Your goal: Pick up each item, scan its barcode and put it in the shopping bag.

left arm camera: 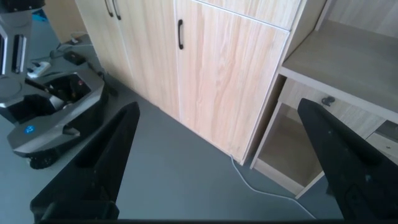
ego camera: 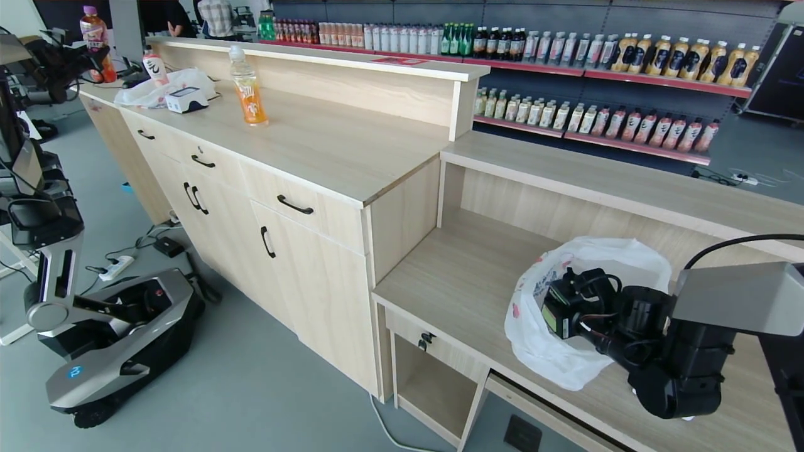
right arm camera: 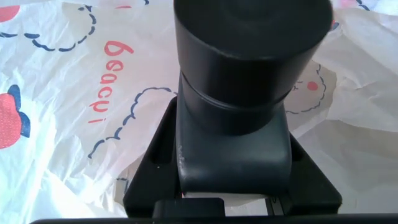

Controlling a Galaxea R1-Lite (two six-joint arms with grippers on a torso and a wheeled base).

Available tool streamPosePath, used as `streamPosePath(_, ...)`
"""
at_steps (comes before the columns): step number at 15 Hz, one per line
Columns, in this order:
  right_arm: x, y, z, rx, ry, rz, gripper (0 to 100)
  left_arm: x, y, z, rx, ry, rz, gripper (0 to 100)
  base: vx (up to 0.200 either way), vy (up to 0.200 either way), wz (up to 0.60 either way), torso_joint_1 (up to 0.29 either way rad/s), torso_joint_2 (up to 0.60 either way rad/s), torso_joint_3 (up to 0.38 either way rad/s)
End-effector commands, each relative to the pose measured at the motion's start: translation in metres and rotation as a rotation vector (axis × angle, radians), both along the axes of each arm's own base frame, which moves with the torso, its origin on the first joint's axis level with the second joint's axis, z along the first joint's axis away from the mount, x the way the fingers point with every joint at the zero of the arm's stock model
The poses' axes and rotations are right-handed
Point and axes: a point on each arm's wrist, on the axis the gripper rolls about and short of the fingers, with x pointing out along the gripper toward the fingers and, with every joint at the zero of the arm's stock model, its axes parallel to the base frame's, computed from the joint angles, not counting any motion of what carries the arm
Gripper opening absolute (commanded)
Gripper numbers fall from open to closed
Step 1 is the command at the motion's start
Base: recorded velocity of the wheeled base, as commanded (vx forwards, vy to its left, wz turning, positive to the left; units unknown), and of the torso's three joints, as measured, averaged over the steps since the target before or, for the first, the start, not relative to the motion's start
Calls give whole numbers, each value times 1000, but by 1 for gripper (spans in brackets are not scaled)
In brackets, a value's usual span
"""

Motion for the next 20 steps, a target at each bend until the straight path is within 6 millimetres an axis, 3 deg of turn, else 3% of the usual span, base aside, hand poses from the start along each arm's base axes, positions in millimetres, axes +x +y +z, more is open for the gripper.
streamPosePath(1, 2, 0, -9, -1, 14, 2, 0, 0, 0, 0, 0, -1, 1, 100, 0, 0, 0, 0, 0, 0)
streamPosePath(20, 6, 1, -34, -21, 57, 6, 0, 0, 0, 0, 0, -1, 1, 100, 0, 0, 0, 0, 0, 0)
